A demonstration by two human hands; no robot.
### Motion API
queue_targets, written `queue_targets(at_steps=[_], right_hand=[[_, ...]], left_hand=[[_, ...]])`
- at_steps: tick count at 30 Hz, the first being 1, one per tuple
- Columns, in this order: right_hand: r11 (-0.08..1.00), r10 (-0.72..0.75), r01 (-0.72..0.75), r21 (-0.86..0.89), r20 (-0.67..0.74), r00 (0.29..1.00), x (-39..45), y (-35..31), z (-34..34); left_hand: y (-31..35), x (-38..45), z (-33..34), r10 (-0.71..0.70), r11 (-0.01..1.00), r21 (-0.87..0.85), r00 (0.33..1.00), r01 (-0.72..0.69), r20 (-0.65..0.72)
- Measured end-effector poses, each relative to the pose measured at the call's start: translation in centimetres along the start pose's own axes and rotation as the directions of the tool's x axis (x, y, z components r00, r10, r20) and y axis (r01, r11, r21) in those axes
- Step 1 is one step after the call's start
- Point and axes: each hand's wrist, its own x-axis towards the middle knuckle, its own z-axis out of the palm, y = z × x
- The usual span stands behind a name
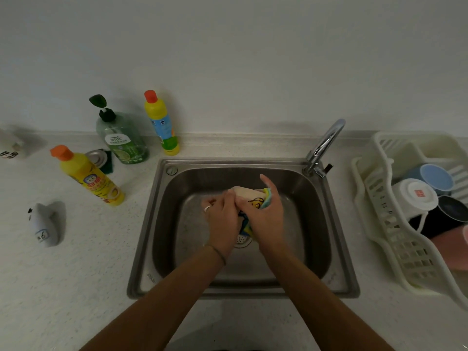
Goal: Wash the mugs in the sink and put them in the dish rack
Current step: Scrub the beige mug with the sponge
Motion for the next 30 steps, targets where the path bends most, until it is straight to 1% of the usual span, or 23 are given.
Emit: queue_targets(at_steps=[2,3,6,8,11,13,15,17,20,21,22,23,24,25,26,27,28,29,30], right_hand=[[0.999,0.015,-0.016,0.028,0.031,0.999,0.1,-0.4,-0.3],[0.999,0.017,-0.019,0.043,0.046,0.999,0.2,-0.6,-0.5],[0.998,0.032,-0.039,0.057,0.113,0.993,0.8,-1.2,-1.2],[0.996,0.032,-0.046,0.082,0.159,0.987,1.0,-1.6,-1.5],[0.997,0.008,-0.022,0.068,0.201,0.98,1.1,-2.2,-1.9],[1.0,0.001,-0.001,-0.004,0.171,0.985,1.0,-2.2,-1.7],[0.989,-0.057,0.071,-0.133,0.11,0.992,0.8,-1.8,-1.2],[0.95,-0.154,0.172,-0.26,0.088,0.984,-0.1,-1.2,-0.4],[0.829,-0.311,0.339,-0.444,0.138,0.94,-1.9,-0.5,0.6],[0.805,-0.339,0.373,-0.46,0.159,0.927,-2.0,0.0,0.7],[0.824,-0.325,0.364,-0.435,0.165,0.931,-2.0,0.0,0.5],[0.876,-0.269,0.308,-0.371,0.154,0.951,-1.4,-0.1,0.4],[0.941,-0.173,0.202,-0.27,0.128,0.977,-0.8,-0.8,0.3],[0.989,-0.043,0.057,-0.14,0.097,0.994,0.2,-1.3,0.0],[0.996,0.079,-0.077,-0.038,0.067,0.995,1.1,-1.9,-0.3],[0.991,0.137,-0.137,-0.004,0.052,0.989,1.4,-2.6,-0.4],[0.993,0.108,-0.105,-0.06,0.039,0.993,1.2,-2.9,-0.2],[0.982,0.004,0.003,-0.19,0.038,0.999,0.6,-3.0,0.1],[0.923,-0.132,0.149,-0.355,0.072,0.989,-0.2,-2.7,0.6]], left_hand=[[0.2,0.5,0.2,-0.07,0.993,-0.089,0.996,0.074,0.051],[0.3,0.7,0.1,-0.082,0.988,-0.123,0.994,0.09,0.07],[0.4,1.1,-0.3,-0.094,0.978,-0.185,0.995,0.096,0.018],[0.0,1.3,-0.6,-0.159,0.958,-0.238,0.987,0.158,0.015],[0.0,0.9,-0.6,-0.309,0.884,-0.326,0.942,0.335,0.131],[-0.2,1.0,-0.6,-0.331,0.851,-0.36,0.922,0.383,0.2],[-0.3,1.0,-0.6,-0.314,0.852,-0.374,0.93,0.365,0.192],[-0.3,1.0,-0.7,-0.286,0.882,-0.349,0.949,0.316,0.134],[-0.8,1.4,-1.5,-0.243,0.925,-0.285,0.968,0.251,0.067],[-0.9,1.4,-1.7,-0.227,0.935,-0.268,0.973,0.23,0.045],[-1.0,1.4,-1.9,-0.213,0.943,-0.255,0.976,0.214,0.034],[-1.0,1.3,-1.9,-0.202,0.949,-0.247,0.979,0.198,0.01],[-1.0,1.1,-1.9,-0.192,0.954,-0.238,0.981,0.184,-0.01],[-1.0,0.9,-1.7,-0.185,0.958,-0.226,0.983,0.176,-0.019],[-0.9,0.7,-1.4,-0.178,0.961,-0.219,0.984,0.17,-0.018],[-0.8,0.5,-1.3,-0.172,0.962,-0.219,0.985,0.162,-0.027],[-0.6,0.4,-1.2,-0.164,0.963,-0.224,0.985,0.15,-0.044],[-0.3,0.5,-1.1,-0.155,0.965,-0.226,0.985,0.136,-0.07],[-0.1,0.6,-1.1,-0.141,0.969,-0.219,0.986,0.118,-0.092]])
